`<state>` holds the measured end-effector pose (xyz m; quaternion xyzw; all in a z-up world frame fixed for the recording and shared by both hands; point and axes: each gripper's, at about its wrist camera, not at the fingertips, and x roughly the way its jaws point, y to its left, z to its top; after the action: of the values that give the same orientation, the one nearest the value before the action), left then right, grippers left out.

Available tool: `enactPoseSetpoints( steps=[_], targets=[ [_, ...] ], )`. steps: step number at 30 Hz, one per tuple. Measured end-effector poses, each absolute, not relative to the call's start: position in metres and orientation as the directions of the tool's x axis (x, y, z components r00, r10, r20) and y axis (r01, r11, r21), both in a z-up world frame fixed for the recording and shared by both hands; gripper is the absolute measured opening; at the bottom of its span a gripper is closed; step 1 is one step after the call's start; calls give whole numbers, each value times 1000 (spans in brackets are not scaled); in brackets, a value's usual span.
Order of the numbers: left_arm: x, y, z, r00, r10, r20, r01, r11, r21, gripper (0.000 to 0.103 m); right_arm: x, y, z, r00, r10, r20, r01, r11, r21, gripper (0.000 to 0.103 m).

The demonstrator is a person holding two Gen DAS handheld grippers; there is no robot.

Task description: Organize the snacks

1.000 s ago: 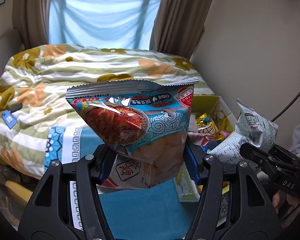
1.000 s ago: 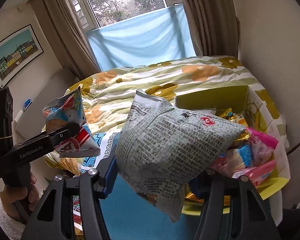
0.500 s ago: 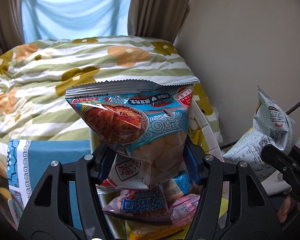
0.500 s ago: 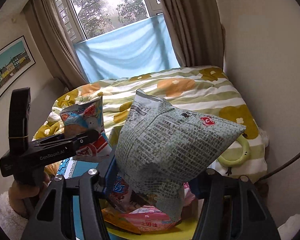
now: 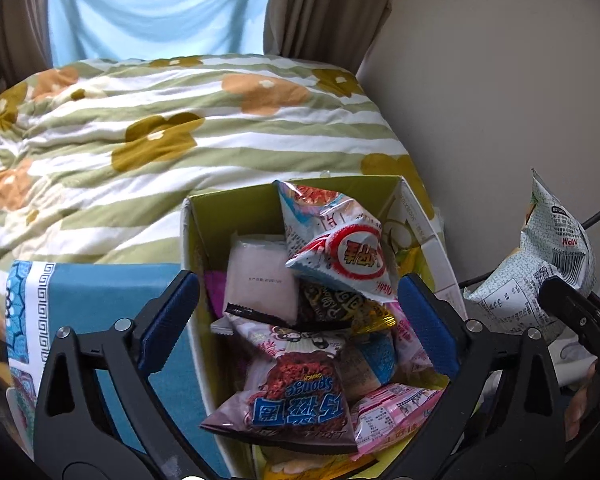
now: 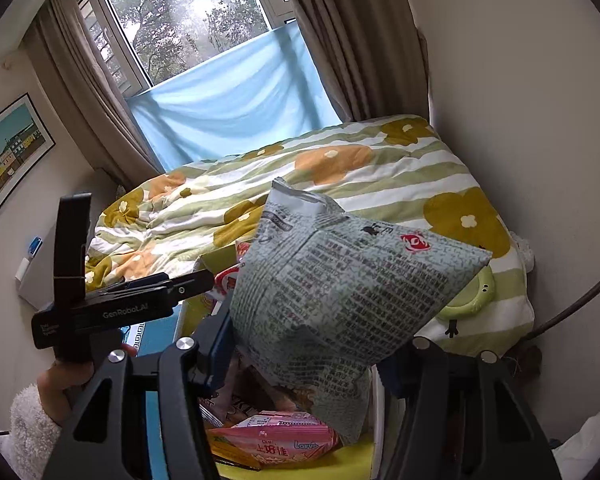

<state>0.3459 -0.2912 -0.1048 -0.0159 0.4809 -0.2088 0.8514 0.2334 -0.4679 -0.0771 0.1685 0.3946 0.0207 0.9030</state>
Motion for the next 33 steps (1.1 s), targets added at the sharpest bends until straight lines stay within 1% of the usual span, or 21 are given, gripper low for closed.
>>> enactPoseSetpoints(
  steps=[4,12,18,20,22,23,24,29,33],
  targets=[
    [330,-275,-99,475,-342,-811,338,922,-190,99,240,-462,-83,678,199,-707,84,935,344,55],
    [309,-251,-97,492,-310,-814,297,938,-178,99,250,-439,-93,626,270,-732,-5,940,342,55],
    [285,-224,-110,495,-238,-835,198,967,-158,99,251,-424,-108,573,327,-751,-101,938,331,55],
    [275,-215,-114,493,-218,-842,173,973,-151,99,251,-418,-115,553,341,-760,-138,937,320,57],
    [265,-207,-118,489,-201,-849,155,978,-142,99,251,-415,-125,534,329,-779,-151,943,296,75],
    [259,-204,-119,489,-193,-851,148,979,-137,99,249,-415,-128,535,315,-784,-146,948,281,95],
    [253,-200,-119,492,-188,-850,142,981,-134,99,245,-415,-130,543,302,-784,-142,953,268,100],
    [228,-182,-115,511,-196,-837,132,980,-149,99,215,-420,-130,586,206,-784,-68,976,206,100],
    [209,-167,-94,558,-216,-801,162,975,-150,99,196,-415,-117,617,198,-762,-41,975,219,100]
  ],
)
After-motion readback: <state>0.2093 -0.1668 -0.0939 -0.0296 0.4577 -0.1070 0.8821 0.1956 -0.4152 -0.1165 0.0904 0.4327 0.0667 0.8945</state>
